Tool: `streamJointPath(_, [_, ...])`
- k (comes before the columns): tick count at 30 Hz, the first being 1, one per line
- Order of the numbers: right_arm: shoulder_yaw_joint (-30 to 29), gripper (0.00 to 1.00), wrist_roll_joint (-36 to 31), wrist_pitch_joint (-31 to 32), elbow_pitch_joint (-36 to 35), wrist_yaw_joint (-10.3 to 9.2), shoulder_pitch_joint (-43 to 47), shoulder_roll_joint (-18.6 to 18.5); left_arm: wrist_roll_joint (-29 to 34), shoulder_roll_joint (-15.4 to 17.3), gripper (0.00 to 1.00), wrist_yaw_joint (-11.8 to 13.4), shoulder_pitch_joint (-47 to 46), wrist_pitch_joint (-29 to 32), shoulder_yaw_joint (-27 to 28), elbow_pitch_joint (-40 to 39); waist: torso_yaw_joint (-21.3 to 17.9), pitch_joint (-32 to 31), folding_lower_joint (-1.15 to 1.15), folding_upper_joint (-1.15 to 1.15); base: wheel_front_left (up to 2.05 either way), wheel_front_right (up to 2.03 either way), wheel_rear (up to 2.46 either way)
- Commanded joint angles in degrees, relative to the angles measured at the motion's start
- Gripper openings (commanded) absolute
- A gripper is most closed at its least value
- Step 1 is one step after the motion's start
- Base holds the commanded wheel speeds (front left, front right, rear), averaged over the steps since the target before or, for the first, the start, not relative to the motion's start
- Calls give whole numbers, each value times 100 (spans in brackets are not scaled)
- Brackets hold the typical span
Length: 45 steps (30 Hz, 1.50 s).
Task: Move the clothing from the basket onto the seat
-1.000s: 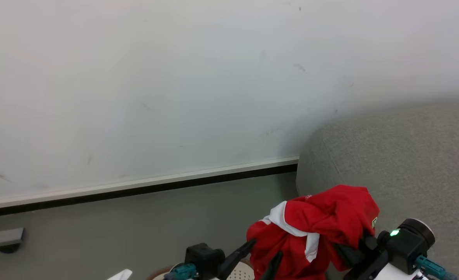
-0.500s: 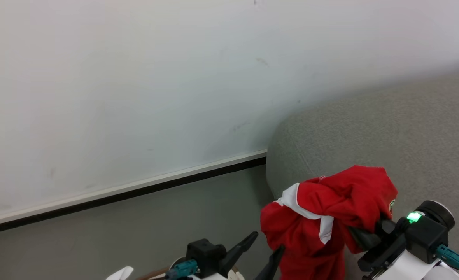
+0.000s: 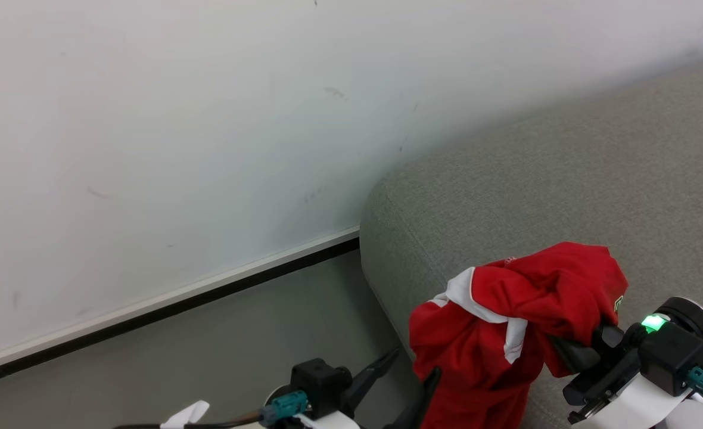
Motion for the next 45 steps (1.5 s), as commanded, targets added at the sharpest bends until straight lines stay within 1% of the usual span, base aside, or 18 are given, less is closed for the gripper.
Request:
streamJointPath(1, [-39,0,2,-23,-36,-13,-21,-16,20,-1,100,-6,-44,-28,1,29,-36,6,0,0,0,0,0])
streamJointPath(7, [-82,0,11,-23,-35,-13,-24,-38,-3,-13,100,-31,-87,-42,-44,66,-61,14,0,0,0,0,0])
streamJointPath(15, [-224,0,2,-23,40,-13,-135,-57,9,-59,100,-47,-212,-31,-100,116,48,123,0,0,0,0,0])
streamJointPath(24, [-616,0,-11,-23,265,-13,-726,-81,125,-99,100,-54,-596,117,-159,173,368,492,0,0,0,0,0])
streamJointPath(28, [-876,0,64,-23,333,-13,-1131,-144,198,-122,100,-44,-899,244,-209,132,582,901,0,0,0,0,0])
streamJointPath(32, [-1148,0,151,-23,469,-13,-1614,-293,337,-143,100,-76,-1226,368,-282,137,788,1296,0,0,0,0,0])
streamJointPath(35, [-1360,0,201,-23,649,-13,-1977,-436,412,-180,100,-94,-1430,415,-323,160,936,1541,0,0,0,0,0])
streamJointPath(37, [-1495,0,206,-22,810,-13,-2236,-599,472,-205,100,-95,-1594,441,-360,161,1036,1738,0,0,0,0,0])
streamJointPath(38, [-1556,0,291,-23,888,-13,-2357,-614,497,-215,100,-101,-1668,449,-378,172,1079,1830,0,0,0,0,0])
streamJointPath(41, [-1715,0,406,-22,1228,-13,-2731,-799,538,-274,100,-67,-1901,468,-420,184,1200,2147,0,0,0,0,0])
streamJointPath(43, [-1737,0,323,-22,1517,-13,-3013,-1011,574,-323,100,-50,-2098,471,-457,171,1298,2387,0,0,0,0,0])
streamJointPath(45, [-1753,0,393,-22,1788,-13,-3289,-1116,599,-359,100,-39,-2276,449,-496,179,1385,2600,0,0,0,0,0])
